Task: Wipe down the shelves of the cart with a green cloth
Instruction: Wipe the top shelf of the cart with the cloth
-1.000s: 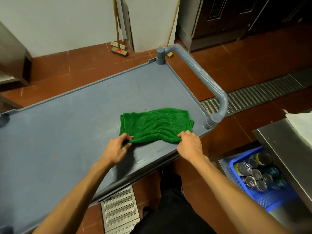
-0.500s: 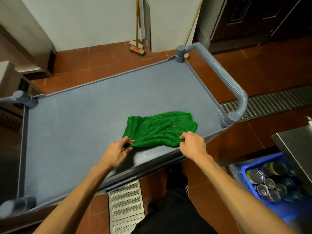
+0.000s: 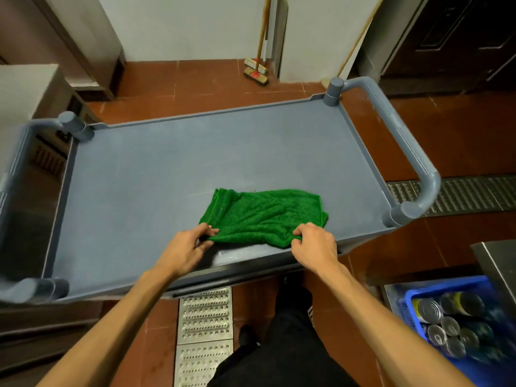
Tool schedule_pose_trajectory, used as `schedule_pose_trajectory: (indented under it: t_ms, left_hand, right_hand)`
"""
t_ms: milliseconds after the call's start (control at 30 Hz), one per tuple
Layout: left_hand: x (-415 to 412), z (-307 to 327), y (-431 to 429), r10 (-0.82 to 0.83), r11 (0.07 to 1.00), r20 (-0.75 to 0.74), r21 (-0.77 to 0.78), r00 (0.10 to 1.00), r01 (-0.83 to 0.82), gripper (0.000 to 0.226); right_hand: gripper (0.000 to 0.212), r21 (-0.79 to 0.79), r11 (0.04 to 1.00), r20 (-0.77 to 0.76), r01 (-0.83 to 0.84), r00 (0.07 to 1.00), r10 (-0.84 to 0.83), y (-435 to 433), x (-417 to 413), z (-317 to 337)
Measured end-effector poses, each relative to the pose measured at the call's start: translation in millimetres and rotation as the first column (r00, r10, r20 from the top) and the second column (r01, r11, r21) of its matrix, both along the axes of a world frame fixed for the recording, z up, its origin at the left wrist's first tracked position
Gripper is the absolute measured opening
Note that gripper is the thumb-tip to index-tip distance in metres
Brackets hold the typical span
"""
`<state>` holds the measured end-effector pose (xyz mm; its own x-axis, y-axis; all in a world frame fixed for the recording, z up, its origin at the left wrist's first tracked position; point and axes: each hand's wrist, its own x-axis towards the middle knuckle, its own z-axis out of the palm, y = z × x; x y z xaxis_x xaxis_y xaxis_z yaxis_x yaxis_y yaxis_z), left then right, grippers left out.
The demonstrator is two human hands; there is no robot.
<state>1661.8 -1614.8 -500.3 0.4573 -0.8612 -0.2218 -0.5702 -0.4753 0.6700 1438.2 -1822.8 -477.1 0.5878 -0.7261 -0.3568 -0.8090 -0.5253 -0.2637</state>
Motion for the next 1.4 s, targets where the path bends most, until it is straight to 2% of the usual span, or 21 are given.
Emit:
schedule_pose_trajectory:
  t_ms: [833, 1067, 1233, 1400]
  left_hand:
    - [12, 2, 137, 0.234, 0.972, 0.027, 0.016, 0.972, -0.235, 0.020]
    - [14, 1, 151, 0.277, 0.960, 0.041, 0.031, 0.960, -0.278, 0.011]
    - [23, 4, 168, 0.229, 0.959, 0.186, 0.125, 0.956, -0.254, 0.015]
    - [32, 6, 181, 0.243, 0.953, 0.187, 0.136, 0.952, -0.271, 0.020]
  right_hand:
    - [0.038, 0.038, 0.970, 0.094, -0.238, 0.968, 0.234, 118, 48, -7]
    - [0.039, 0.041, 0.958, 0.101, -0.284, 0.955, 0.278, 124, 58, -8]
    - [0.039, 0.051, 0.942, 0.119, -0.333, 0.938, 0.325, 135, 67, -7]
    - [0.038, 0.055, 0.930, 0.130, -0.364, 0.926, 0.355, 148, 78, -4]
